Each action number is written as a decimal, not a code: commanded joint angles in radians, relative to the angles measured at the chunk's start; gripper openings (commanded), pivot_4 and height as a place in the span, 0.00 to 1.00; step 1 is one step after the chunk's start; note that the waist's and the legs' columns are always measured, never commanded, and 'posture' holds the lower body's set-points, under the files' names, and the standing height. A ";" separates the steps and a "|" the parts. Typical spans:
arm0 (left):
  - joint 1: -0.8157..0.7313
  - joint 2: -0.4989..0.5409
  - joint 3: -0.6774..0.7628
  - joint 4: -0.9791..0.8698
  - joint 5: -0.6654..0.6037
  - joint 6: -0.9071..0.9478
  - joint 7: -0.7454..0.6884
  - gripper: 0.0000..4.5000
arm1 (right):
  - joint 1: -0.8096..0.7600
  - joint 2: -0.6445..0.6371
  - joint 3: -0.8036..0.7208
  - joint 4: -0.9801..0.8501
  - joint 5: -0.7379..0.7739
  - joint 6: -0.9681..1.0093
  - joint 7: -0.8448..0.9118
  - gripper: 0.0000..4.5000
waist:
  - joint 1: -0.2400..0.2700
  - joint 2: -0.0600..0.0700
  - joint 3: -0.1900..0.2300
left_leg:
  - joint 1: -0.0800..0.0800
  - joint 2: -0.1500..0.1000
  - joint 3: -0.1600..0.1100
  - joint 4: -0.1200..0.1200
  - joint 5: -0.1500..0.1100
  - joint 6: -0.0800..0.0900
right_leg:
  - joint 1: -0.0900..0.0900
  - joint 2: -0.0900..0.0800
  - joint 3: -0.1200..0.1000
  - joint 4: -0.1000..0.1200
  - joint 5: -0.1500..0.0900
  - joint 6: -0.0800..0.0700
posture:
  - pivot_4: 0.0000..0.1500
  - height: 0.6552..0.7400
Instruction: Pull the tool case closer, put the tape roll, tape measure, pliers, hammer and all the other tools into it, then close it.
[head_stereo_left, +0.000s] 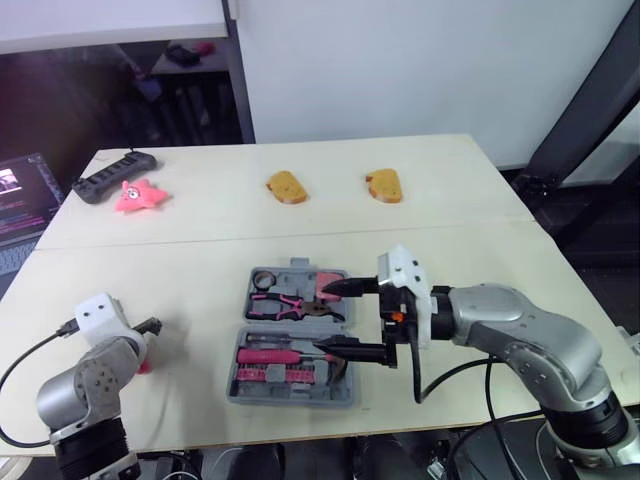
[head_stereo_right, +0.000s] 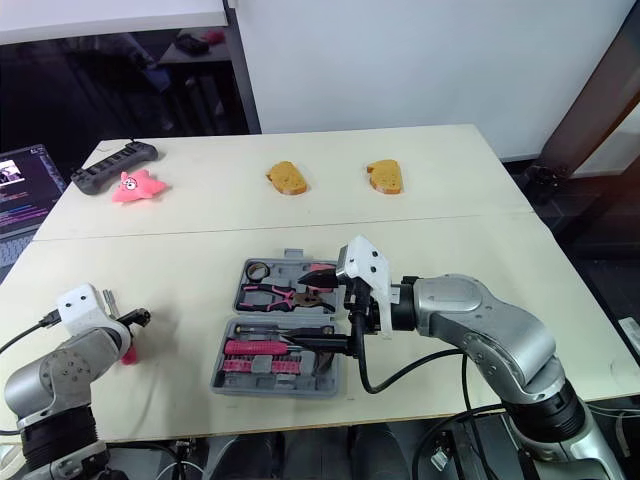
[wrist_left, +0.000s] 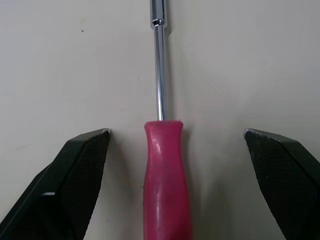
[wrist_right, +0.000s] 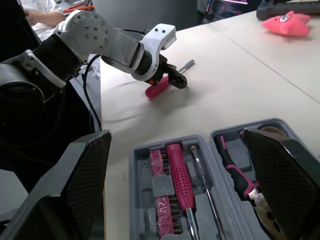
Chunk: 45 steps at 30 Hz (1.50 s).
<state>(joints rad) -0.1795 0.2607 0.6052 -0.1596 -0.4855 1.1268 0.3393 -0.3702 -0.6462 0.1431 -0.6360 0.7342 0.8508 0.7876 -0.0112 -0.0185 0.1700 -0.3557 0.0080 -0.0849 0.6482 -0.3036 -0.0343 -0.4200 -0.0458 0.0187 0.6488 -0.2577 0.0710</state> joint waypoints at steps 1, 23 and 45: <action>0.028 -0.025 0.003 0.017 0.017 0.022 -0.017 1.00 | -0.004 0.003 -0.015 -0.043 0.023 0.004 -0.016 0.99 | 0.000 0.001 0.000 | 0.000 0.000 0.000 0.000 0.000 0.000 | 0.000 0.000 0.000 0.000 0.000 0.000 | 1.00 1.00; 0.002 0.003 -0.011 0.012 0.113 -0.078 -0.089 0.13 | 0.004 -0.003 -0.011 -0.029 0.010 0.010 -0.044 1.00 | 0.001 0.003 -0.001 | 0.000 -0.001 0.000 0.000 0.001 -0.001 | 0.000 -0.001 0.000 0.000 0.000 0.000 | 1.00 1.00; -0.146 0.953 -0.821 -0.447 -0.019 -0.227 -1.537 0.13 | 0.237 -0.256 -0.251 -0.094 0.095 0.049 0.020 1.00 | -0.001 0.001 0.021 | -0.015 0.000 0.001 0.001 0.004 -0.007 | -0.009 -0.001 -0.001 -0.007 0.001 0.000 | 1.00 1.00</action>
<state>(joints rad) -0.2973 1.1982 -0.1772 -0.5478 -0.4703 0.8296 -1.1569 -0.1369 -0.8906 -0.0776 -0.6968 0.8110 0.9179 0.8003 -0.0120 -0.0176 0.1907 -0.3715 0.0081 -0.0841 0.6490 -0.3001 -0.0409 -0.4295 -0.0464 0.0179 0.6421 -0.2566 0.0718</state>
